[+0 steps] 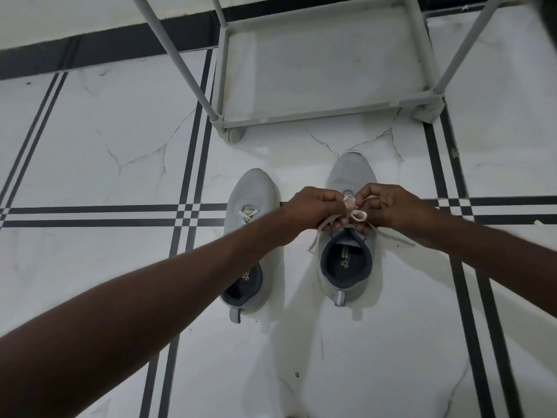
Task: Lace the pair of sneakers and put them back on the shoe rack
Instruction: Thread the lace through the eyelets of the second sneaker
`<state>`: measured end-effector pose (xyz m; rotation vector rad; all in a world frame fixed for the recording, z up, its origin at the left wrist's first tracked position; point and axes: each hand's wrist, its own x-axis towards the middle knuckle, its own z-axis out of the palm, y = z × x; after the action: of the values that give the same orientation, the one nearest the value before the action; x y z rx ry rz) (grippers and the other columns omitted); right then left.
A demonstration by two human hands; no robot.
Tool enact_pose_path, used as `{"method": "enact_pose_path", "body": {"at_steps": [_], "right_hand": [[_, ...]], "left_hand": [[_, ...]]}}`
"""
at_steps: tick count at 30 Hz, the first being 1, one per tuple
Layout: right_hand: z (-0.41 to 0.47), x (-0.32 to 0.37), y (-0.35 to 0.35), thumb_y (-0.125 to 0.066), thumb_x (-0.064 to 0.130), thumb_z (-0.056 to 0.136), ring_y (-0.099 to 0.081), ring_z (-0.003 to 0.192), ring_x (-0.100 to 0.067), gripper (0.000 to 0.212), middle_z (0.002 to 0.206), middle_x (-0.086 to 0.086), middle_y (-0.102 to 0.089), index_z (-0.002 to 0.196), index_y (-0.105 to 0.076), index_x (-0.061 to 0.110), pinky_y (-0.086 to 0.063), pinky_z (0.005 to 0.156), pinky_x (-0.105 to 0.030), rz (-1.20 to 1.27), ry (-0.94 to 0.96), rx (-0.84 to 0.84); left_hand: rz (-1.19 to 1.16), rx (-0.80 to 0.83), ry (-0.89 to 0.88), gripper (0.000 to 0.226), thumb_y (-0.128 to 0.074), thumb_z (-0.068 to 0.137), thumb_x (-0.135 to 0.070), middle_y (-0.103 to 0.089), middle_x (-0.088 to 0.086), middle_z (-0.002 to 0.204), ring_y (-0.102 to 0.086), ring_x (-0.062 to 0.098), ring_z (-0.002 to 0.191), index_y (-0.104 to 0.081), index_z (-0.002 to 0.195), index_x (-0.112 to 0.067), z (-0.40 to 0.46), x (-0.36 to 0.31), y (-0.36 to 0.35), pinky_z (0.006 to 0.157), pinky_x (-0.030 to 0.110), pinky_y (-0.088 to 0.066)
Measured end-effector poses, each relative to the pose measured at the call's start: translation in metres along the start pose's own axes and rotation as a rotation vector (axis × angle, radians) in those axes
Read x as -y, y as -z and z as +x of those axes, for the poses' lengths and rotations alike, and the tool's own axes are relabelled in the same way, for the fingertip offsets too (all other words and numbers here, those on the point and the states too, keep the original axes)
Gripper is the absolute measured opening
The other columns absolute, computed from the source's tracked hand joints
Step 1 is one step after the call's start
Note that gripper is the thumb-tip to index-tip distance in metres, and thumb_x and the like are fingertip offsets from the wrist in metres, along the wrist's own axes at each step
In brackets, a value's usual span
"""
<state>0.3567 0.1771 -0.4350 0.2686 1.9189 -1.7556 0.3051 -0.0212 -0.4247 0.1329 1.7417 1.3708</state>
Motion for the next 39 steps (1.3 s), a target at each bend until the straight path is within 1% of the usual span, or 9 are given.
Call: {"method": "enact_pose_path", "body": {"at_steps": [3,8,12,17,23,28,32,36,39], "right_hand": [[0.001,0.0,0.004,-0.061,-0.005,0.088,-0.066,0.069,-0.027,0.013,0.083,-0.028,-0.065,0.099,-0.056,0.001,-0.055,0.07,-0.033,0.043,-0.033,0.053],[0.004,0.005,0.012,-0.059,-0.001,0.09,-0.066,0.081,-0.035,0.018,0.088,-0.025,-0.069,0.108,-0.061,-0.001,-0.056,0.08,-0.041,0.038,-0.132,0.166],[0.005,0.008,0.012,-0.046,0.008,0.099,-0.069,0.084,-0.03,0.026,0.094,-0.021,-0.071,0.118,-0.064,0.007,-0.056,0.081,-0.037,0.032,-0.174,0.219],[0.005,0.004,0.011,-0.067,0.003,0.085,-0.07,0.082,-0.024,0.02,0.095,-0.019,-0.074,0.105,-0.071,0.004,-0.06,0.076,-0.029,-0.013,-0.116,0.082],[-0.002,0.001,0.018,-0.085,0.019,0.069,-0.065,0.053,0.001,0.012,0.058,0.006,-0.07,0.069,-0.073,0.018,-0.041,0.047,-0.003,-0.696,0.123,-0.266],[-0.004,-0.016,0.03,-0.079,0.019,0.077,-0.05,0.052,0.002,0.012,0.053,0.013,-0.056,0.07,-0.07,0.014,-0.027,0.05,-0.013,-0.926,0.15,-0.335],[-0.002,-0.022,0.026,-0.072,0.018,0.084,-0.047,0.055,-0.006,0.027,0.058,0.014,-0.05,0.064,-0.053,0.021,-0.025,0.051,-0.02,-1.026,0.162,-0.204],[-0.001,-0.024,0.023,-0.066,0.017,0.088,-0.049,0.066,-0.019,0.02,0.073,0.003,-0.054,0.074,-0.052,0.016,-0.027,0.053,-0.02,-1.094,0.212,-0.147],[0.0,-0.027,0.022,-0.059,0.011,0.091,-0.055,0.063,-0.018,0.01,0.07,0.001,-0.061,0.083,-0.053,0.014,-0.035,0.05,-0.025,-1.095,0.185,-0.099]], "left_hand": [[0.5,-0.183,-0.21,0.007,-0.075,0.078,-0.016,-0.069,-0.004,0.065,-0.06,0.006,0.059,-0.073,0.079,-0.009,0.0,-0.005,0.0,0.062,0.021,-0.048],[1.016,-0.408,-0.511,0.007,-0.063,0.077,-0.017,-0.069,0.005,0.075,-0.062,0.029,0.067,-0.065,0.082,-0.012,-0.002,0.005,-0.023,0.058,0.034,-0.045],[0.897,-0.421,-0.558,0.01,-0.063,0.08,-0.017,-0.067,0.005,0.08,-0.06,0.027,0.069,-0.064,0.087,-0.011,-0.003,0.004,-0.031,0.06,0.037,-0.046],[0.753,-0.407,-0.528,0.005,-0.069,0.076,-0.016,-0.066,0.003,0.083,-0.059,0.021,0.076,-0.07,0.081,-0.013,-0.005,0.008,-0.027,0.068,0.04,-0.05],[0.819,-0.296,-0.448,0.011,-0.079,0.072,-0.01,-0.066,-0.001,0.088,-0.059,0.018,0.085,-0.073,0.078,-0.018,-0.026,0.025,0.001,0.074,0.037,-0.049],[0.886,-0.275,-0.313,0.007,-0.071,0.076,-0.007,-0.066,-0.003,0.075,-0.064,0.024,0.071,-0.071,0.077,-0.014,-0.044,0.055,0.03,0.065,0.038,-0.052],[0.913,-0.208,-0.337,0.002,-0.068,0.081,-0.014,-0.069,0.0,0.078,-0.061,0.02,0.07,-0.066,0.08,-0.015,-0.047,0.061,0.019,0.065,0.038,-0.051],[0.766,-0.243,-0.265,0.034,-0.081,0.077,-0.032,-0.073,0.002,0.09,-0.068,0.018,0.077,-0.064,0.099,-0.013,-0.044,0.056,0.008,0.071,0.031,-0.053],[0.736,-0.281,-0.176,0.037,-0.079,0.078,-0.038,-0.074,0.005,0.09,-0.068,0.02,0.077,-0.066,0.102,-0.013,-0.036,0.052,-0.002,0.071,0.032,-0.053]]}}
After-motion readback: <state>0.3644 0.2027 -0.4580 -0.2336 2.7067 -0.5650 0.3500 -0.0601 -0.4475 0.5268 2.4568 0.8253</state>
